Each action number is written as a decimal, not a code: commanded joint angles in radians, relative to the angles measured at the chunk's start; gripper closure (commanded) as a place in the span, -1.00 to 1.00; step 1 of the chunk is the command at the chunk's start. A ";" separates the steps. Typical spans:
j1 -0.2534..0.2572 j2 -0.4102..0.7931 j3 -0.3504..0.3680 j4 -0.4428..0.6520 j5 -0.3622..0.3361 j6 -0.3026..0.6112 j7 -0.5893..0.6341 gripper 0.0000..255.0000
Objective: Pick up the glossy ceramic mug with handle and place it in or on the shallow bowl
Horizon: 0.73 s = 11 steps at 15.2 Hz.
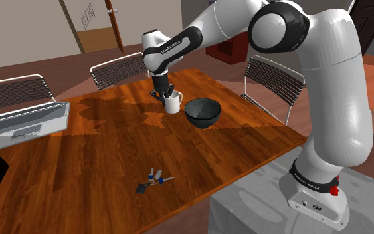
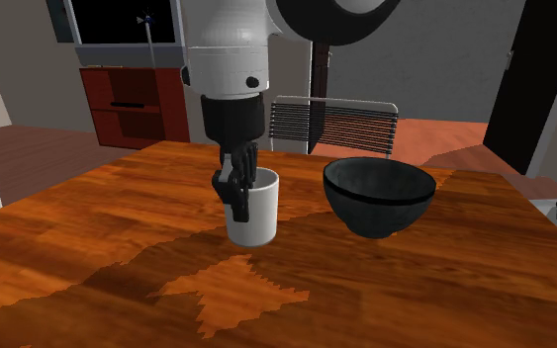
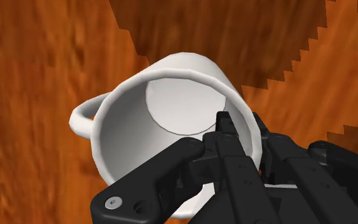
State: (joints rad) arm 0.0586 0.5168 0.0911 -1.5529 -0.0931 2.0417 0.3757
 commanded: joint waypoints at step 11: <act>0.000 -0.035 0.003 0.054 0.006 -0.090 -0.006 1.00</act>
State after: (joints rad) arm 0.0588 0.4870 0.0935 -1.5067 -0.0884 1.9656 0.3712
